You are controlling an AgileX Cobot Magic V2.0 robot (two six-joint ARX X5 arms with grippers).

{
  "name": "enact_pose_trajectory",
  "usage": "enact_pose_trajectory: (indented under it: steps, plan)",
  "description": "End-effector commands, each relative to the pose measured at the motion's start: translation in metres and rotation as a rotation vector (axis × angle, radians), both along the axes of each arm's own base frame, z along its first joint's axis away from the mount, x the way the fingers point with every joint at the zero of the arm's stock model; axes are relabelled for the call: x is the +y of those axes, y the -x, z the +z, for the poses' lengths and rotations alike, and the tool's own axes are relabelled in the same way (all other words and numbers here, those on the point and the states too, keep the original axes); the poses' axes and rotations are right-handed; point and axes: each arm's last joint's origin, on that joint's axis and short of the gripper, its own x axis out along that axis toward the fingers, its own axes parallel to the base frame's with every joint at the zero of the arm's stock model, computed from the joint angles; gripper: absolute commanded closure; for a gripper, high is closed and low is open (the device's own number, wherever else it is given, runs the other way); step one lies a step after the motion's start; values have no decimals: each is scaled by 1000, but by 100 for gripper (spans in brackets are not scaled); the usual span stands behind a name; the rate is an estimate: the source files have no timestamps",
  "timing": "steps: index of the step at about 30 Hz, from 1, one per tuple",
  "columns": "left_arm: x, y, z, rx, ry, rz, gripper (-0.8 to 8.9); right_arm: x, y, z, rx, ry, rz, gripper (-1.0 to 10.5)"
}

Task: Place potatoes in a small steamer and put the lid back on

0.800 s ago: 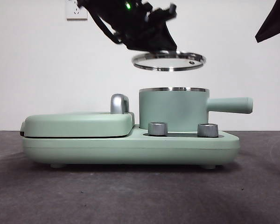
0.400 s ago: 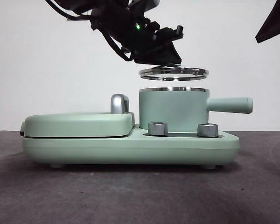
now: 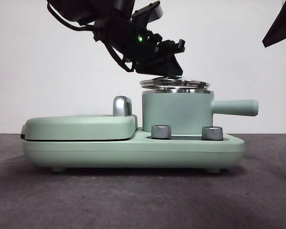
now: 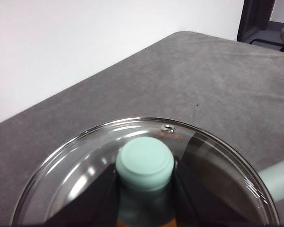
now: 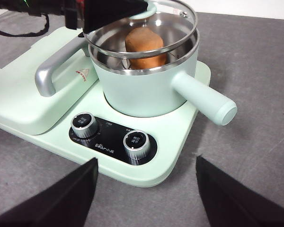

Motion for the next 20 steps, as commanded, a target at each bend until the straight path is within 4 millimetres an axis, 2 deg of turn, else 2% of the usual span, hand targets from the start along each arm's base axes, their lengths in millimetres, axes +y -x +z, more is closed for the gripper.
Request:
enact_pose_trajectory:
  steps: [1, 20]
  plan:
    - [-7, -5, 6, -45, 26, -9, 804, 1, 0, 1, -11, 6, 12, 623]
    - [-12, 1, -1, 15, -9, -26, 804, 1, 0, 1, -26, 33, 20, 623]
